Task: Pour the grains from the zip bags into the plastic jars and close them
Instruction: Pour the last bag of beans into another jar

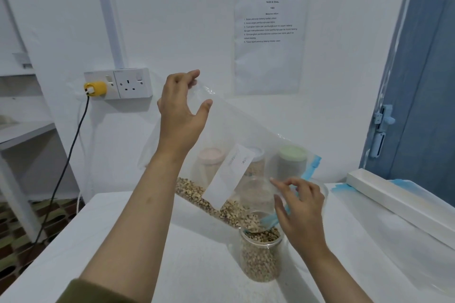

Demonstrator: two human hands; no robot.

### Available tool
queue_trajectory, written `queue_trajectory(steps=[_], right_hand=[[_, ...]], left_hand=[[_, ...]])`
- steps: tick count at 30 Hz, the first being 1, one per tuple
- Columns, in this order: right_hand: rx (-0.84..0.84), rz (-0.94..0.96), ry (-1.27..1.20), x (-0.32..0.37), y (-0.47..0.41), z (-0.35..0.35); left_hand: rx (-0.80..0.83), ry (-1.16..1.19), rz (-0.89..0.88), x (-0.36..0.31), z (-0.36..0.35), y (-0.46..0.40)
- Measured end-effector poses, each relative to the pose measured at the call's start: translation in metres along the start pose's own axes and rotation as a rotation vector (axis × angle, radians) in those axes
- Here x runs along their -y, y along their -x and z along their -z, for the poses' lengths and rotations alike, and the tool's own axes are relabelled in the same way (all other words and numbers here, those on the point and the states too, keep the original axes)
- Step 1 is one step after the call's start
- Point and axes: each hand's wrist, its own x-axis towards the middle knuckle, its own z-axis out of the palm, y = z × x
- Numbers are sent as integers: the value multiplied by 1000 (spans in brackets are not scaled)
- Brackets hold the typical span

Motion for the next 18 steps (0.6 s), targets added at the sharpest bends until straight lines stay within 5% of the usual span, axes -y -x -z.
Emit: queue_trajectory(steps=[18], right_hand=[[141,193,-14,36,-111,15]], left_hand=[[30,9,-46,-2,0,0]])
